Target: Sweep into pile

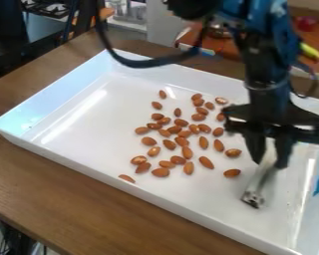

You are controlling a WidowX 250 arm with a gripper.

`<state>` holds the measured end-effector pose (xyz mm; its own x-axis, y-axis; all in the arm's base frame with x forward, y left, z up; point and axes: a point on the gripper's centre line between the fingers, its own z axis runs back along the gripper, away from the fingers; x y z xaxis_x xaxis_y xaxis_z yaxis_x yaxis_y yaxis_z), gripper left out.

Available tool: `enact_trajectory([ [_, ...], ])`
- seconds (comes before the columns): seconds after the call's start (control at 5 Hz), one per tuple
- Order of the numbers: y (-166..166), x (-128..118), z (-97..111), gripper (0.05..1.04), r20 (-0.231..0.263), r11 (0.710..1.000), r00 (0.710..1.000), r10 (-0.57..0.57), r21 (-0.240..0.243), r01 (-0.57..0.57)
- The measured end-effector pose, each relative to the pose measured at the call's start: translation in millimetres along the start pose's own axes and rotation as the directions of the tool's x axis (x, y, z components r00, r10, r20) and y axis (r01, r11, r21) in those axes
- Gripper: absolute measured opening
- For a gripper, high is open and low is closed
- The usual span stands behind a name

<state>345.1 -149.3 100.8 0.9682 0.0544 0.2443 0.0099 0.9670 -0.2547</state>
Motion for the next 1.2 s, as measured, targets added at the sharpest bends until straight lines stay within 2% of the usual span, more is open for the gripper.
enact_trajectory([
  [0.2, 25.6, 2.1, 9.4, 0.316, 0.002, 1.0, 1.0, 0.025, -0.005, -0.025],
  [0.4, 54.9, 7.3, 23.6, 0.316, 0.034, 0.999, 0.998, 0.052, -0.009, -0.051],
  [0.6, 75.4, 0.0, 22.7, 0.316, 0.026, 0.999, 0.998, 0.05, -0.007, -0.05],
  [0.8, 96.0, 1.6, 29.6, 0.316, 0.045, 0.998, 0.997, 0.065, -0.009, -0.065],
  [1.0, 83.0, 5.8, 48.6, 0.315, 0.078, 0.992, 0.995, 0.069, -0.113, -0.06],
  [1.2, 57.4, 29.8, 66.4, 0.315, 0.143, 0.972, 0.987, 0.079, -0.231, -0.044],
])
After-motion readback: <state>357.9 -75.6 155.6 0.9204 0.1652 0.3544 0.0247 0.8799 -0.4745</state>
